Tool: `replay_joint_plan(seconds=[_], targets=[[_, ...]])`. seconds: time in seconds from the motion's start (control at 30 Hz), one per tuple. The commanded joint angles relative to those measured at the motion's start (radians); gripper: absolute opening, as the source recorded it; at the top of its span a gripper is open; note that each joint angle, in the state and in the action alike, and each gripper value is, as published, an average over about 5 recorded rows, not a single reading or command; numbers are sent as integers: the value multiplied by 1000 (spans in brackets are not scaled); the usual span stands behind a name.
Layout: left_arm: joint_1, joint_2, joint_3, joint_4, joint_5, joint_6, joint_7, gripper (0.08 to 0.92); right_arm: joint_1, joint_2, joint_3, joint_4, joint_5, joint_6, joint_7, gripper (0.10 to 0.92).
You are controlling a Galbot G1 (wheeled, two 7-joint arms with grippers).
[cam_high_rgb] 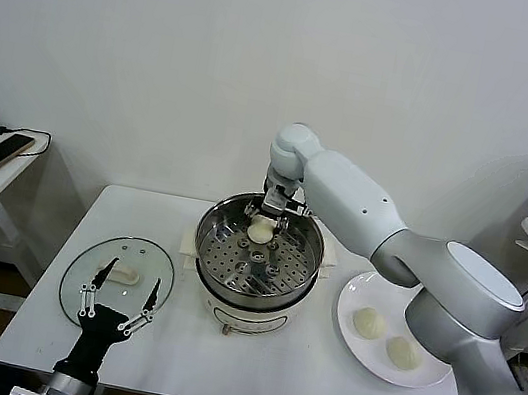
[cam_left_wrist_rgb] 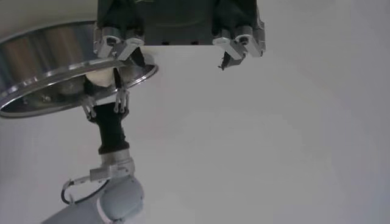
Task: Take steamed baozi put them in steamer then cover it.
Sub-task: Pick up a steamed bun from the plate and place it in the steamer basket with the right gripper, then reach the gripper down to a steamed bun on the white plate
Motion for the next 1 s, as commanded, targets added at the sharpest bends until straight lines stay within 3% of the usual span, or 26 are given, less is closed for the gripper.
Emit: replay_joint_plan(seconds=[0.03, 0.3, 0.57, 1.0], targets=[[-2, 1, 1, -1, 0, 5, -2, 823, 18, -13, 5, 20, 40, -32, -13, 795], [-7, 4, 4, -5, 0, 11, -1, 823, 122, -189, -51, 150, 424, -283, -99, 822], [-9, 6, 12, -10, 1, 13, 0, 823, 296, -484, -177, 237, 783, -714, -177, 823], [-11, 0, 23, -19, 6, 19, 0, 823, 169, -808, -372, 360, 907, -865, -101, 823]])
